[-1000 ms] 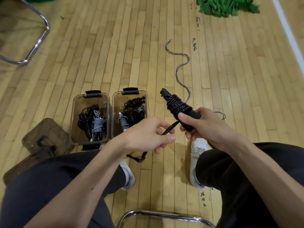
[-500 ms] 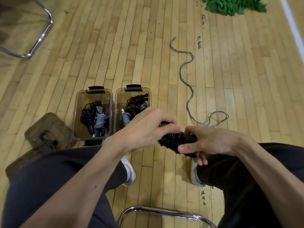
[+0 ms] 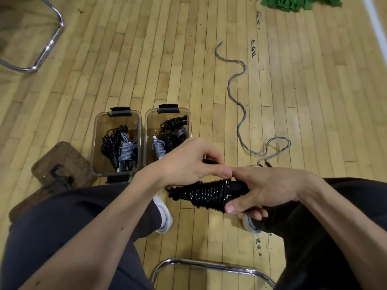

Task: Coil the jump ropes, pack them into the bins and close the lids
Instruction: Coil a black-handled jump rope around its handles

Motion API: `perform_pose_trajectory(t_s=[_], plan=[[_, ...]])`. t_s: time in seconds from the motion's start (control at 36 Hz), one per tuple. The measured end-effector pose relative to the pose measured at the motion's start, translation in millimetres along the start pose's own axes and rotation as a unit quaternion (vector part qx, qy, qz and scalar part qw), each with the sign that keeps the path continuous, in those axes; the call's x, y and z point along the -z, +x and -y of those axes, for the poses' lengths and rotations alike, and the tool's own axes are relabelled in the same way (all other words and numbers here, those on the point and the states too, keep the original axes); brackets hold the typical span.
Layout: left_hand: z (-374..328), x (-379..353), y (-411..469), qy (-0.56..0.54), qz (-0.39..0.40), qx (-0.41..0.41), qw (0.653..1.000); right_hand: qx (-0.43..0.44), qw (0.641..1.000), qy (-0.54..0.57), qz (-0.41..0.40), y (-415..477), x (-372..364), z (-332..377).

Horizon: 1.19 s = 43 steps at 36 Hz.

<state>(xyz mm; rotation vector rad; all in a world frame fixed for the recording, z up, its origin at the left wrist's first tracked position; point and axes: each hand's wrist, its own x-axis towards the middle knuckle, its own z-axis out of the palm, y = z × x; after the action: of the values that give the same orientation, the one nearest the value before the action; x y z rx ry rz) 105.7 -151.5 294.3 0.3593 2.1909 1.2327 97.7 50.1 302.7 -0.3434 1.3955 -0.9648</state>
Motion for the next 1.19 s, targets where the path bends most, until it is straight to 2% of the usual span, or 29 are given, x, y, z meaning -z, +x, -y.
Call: perform_pose_trajectory(t_s=[0.17,0.36,0.44,0.56,0.64,0.69,0.78,0.89,1.03,1.11,1.19], plan=[[1.0,5.2,0.8,-0.109,0.035,0.011,0.993,0.023,0.999,0.024,0.04,-8.7,3.3,0.4],[-2.3,9.6,2.2,-0.235,-0.028,0.013,0.972,0.159,0.977,0.14,-0.003,-14.5,12.2,-0.9],[0.4,10.0,-4.9,-0.289,-0.012,0.055,0.956,0.188,0.967,0.165,-0.04,-13.1,13.0,-0.9],[0.1,9.5,-3.4,-0.26,-0.044,0.036,0.964,0.192,0.952,0.206,-0.121,-12.9,14.1,1.8],[-4.3,10.0,-1.4,-0.244,-0.019,0.022,0.969,0.184,0.943,0.201,-0.194,-11.1,13.2,3.9],[-3.6,10.6,-1.2,-0.244,-0.006,0.016,0.97,0.173,0.944,0.187,-0.212,-10.2,11.7,5.2],[-3.5,11.5,-3.9,-0.267,0.006,0.016,0.964,0.157,0.948,0.188,-0.203,-11.2,11.6,7.3],[-4.3,15.9,-9.6,-0.305,0.062,0.008,0.95,0.126,0.957,0.203,-0.162,-12.7,10.8,9.2],[-1.1,9.7,-5.9,-0.221,0.077,0.007,0.972,0.087,0.975,0.183,-0.094,-10.3,7.6,6.4],[1.6,7.6,-4.1,-0.201,0.077,0.017,0.976,0.088,0.976,0.161,-0.115,-7.8,5.1,6.0],[3.7,6.1,-1.4,-0.213,0.033,0.035,0.976,0.114,0.966,0.153,-0.174,-8.5,5.0,10.1]])
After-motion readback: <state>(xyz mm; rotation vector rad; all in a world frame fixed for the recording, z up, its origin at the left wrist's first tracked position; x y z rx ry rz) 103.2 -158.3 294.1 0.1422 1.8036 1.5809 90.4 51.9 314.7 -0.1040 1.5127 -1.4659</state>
